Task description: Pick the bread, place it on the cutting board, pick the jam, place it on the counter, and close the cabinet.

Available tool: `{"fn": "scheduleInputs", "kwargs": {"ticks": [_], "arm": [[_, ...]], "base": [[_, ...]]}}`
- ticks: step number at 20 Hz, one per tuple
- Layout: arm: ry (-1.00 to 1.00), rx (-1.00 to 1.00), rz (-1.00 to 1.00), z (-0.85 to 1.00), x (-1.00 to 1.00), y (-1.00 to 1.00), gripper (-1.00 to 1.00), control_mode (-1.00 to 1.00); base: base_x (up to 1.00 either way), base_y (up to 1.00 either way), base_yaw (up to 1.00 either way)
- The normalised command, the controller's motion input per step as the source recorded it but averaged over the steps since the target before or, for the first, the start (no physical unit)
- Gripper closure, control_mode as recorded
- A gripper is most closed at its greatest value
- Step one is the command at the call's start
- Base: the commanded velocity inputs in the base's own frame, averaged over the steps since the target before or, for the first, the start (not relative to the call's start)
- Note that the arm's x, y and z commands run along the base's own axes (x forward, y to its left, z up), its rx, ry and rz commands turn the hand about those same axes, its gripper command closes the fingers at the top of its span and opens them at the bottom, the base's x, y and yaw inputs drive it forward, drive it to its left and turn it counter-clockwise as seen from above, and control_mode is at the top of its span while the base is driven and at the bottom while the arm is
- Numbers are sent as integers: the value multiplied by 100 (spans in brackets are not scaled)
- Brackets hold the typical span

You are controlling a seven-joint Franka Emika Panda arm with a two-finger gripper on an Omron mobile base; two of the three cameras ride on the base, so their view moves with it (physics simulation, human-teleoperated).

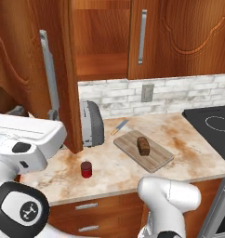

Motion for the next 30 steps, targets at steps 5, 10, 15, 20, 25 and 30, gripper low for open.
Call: {"fn": "scheduleInputs", "kwargs": {"ticks": [5, 10, 15, 20, 25, 30], "arm": [[0, 1, -4, 1, 37, -32, -100, -100], [0, 1, -5, 0, 30, -32, -100, -100], [0, 1, -6, 2, 20, -45, -100, -100], [0, 1, -7, 0, 18, -50, -100, -100], [0, 0, -6, 0, 21, -45, -100, -100], [0, 0, -4, 0, 28, -41, -100, -100]], "base": [[0, 0, 0], [0, 0, 0], [0, 0, 0], [0, 0, 0], [0, 0, 0], [0, 0, 0]]}}
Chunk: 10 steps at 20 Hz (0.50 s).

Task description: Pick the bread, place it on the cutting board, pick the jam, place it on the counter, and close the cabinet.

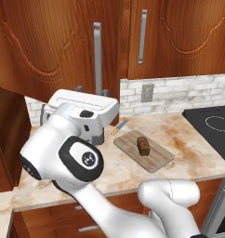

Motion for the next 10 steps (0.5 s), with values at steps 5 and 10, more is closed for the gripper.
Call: {"fn": "scheduleInputs", "kwargs": {"ticks": [5, 10], "arm": [[0, 0, -2, 0, 33, -34, -100, -100], [0, 0, -2, 0, 40, -31, -100, -100]], "base": [[0, 0, 0], [0, 0, 0]]}}
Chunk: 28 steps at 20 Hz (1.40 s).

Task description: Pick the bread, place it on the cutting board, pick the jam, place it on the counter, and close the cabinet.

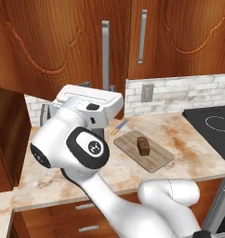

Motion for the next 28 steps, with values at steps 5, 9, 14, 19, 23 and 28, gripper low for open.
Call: {"fn": "scheduleInputs", "kwargs": {"ticks": [5, 9, 14, 19, 23, 28], "arm": [[0, 0, -2, 0, 44, -29, -100, -100], [0, 0, -1, 0, 50, -29, -100, -100], [0, 0, 0, 0, 53, -29, -100, -100], [0, 1, 0, 0, 55, -37, -100, -100], [0, 3, 0, 0, 53, -42, -100, -100], [0, 4, 0, 0, 49, -40, -100, -100]], "base": [[0, 0, 0], [0, 0, 0], [0, 0, 0], [0, 0, 0], [0, 0, 0], [0, 0, 0]]}}
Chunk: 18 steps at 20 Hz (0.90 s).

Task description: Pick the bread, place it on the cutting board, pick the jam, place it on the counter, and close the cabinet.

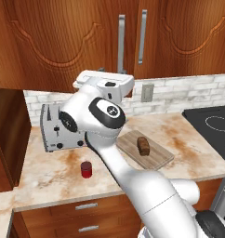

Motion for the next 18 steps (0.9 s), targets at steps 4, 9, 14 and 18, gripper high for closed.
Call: {"fn": "scheduleInputs", "kwargs": {"ticks": [4, 9, 14, 18], "arm": [[0, 4, 0, 0, 54, -30, -100, -100], [0, 5, 0, 0, 56, -31, -100, -100], [0, 4, 0, 0, 57, -26, -100, -100], [0, 3, 0, 0, 59, -23, -100, -100]], "base": [[0, 0, 0], [0, 0, 0], [0, 0, 0], [0, 0, 0]]}}
